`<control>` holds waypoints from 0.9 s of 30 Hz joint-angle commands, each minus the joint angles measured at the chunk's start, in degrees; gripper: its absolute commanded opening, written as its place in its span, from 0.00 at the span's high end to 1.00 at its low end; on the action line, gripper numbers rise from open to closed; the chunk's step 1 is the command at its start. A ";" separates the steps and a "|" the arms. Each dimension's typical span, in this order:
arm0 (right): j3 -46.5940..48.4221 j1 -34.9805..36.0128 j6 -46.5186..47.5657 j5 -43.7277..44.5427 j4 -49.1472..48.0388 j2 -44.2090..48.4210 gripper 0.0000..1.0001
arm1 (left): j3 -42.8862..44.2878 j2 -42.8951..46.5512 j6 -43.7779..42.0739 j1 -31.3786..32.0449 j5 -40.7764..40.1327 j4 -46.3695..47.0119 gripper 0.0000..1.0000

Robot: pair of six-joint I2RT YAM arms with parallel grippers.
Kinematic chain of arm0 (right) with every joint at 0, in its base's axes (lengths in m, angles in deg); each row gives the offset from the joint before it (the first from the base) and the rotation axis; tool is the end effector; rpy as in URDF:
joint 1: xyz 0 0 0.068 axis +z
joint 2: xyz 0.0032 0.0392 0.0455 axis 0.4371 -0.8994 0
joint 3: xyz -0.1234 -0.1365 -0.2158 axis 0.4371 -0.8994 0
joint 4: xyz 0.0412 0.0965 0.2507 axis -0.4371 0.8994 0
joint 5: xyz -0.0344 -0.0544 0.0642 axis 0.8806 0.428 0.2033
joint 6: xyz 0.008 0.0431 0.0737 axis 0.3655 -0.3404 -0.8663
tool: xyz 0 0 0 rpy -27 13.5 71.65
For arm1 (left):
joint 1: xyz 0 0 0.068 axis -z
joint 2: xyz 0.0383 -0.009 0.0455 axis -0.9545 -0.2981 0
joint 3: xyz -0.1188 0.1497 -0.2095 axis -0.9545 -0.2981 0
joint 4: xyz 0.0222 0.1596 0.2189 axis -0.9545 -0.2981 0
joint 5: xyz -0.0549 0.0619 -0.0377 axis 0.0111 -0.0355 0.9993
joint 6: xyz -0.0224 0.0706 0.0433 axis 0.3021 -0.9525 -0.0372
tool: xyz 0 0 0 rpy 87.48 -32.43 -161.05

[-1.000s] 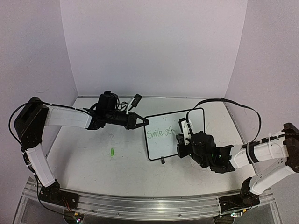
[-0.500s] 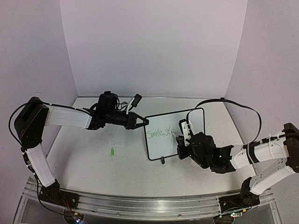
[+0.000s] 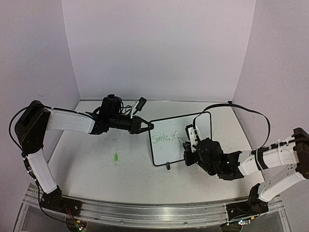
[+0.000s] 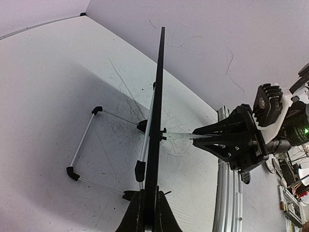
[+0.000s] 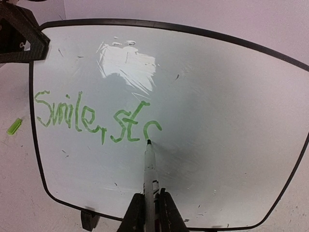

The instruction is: Write a sentence on the whiteboard

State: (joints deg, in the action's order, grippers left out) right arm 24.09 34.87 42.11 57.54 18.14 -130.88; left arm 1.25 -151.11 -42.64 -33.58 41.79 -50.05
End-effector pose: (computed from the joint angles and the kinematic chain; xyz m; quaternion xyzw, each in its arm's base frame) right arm 0.1860 0.2557 0.1805 -0.2197 0.7891 0.1322 0.5582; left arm 0.3030 -0.3114 0.2181 0.3582 0.7149 -0.5018 0.3299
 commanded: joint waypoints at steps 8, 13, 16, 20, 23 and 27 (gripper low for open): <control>1.63 -0.36 1.07 4.89 -2.08 -0.58 1.00 | 0.30 2.57 -1.36 0.39 -0.04 -2.74 1.00; 1.96 -0.35 1.91 4.35 -3.20 -0.78 1.00 | 0.31 2.55 -1.36 0.38 0.05 -2.75 1.00; 2.33 -0.39 2.29 3.88 -3.57 -1.15 1.00 | 0.40 2.54 -1.36 0.40 0.05 -2.75 1.00; 2.31 -0.40 2.31 3.99 -3.77 -1.37 1.00 | 0.42 2.50 -1.36 0.45 0.06 -2.75 1.00; 2.25 -0.35 2.25 4.19 -3.50 -1.35 1.00 | 0.41 2.46 -1.36 0.48 0.04 -2.75 1.00; 1.73 -0.34 1.36 4.05 -1.64 -0.94 1.00 | 0.38 2.38 -1.40 0.48 -0.03 -2.75 1.00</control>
State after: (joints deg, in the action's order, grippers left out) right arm 24.53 34.87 43.95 59.98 16.19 -131.43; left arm 1.25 -150.85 -42.66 -33.54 41.62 -50.60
